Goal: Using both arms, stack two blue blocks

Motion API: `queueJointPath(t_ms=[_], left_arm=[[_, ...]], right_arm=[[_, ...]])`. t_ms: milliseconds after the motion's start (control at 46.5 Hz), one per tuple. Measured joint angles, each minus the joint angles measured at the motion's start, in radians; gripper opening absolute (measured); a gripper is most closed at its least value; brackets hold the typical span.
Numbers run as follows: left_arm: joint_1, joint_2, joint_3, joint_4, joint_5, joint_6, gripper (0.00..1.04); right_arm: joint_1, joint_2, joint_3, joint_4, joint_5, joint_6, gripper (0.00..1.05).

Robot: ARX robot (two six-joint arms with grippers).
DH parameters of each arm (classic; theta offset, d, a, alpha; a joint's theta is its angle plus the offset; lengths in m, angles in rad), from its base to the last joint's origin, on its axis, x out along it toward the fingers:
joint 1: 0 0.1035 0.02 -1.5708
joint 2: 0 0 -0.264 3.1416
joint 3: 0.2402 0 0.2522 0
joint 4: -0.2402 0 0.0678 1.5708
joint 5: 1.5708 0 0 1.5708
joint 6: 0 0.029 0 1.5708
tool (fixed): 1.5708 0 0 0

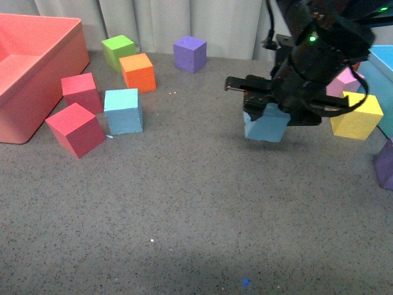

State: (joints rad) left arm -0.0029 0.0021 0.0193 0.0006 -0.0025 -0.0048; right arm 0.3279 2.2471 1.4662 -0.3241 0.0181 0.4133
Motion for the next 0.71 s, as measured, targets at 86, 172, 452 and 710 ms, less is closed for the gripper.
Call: queueJointPath(t_ms=[86, 172, 452, 710], left_arm=[[0.0, 0.0, 0.0, 0.0, 0.0, 0.0, 0.98], [0.0, 0.0, 0.0, 0.0, 0.0, 0.0, 0.98], [0.0, 0.0, 0.0, 0.0, 0.0, 0.0, 0.98], [0.0, 0.0, 0.0, 0.0, 0.0, 0.0, 0.98]], right_arm=[[0.02, 0.033, 0.043, -0.019, -0.002, 0.008, 0.43], [0.042, 0.074, 0.09, -0.043, -0.001, 0.014, 0.43], [0.097, 0.196, 0.277, -0.159, 0.02, 0.012, 0.43], [0.104, 0.214, 0.329, -0.177, 0.026, 0.013, 0.71]])
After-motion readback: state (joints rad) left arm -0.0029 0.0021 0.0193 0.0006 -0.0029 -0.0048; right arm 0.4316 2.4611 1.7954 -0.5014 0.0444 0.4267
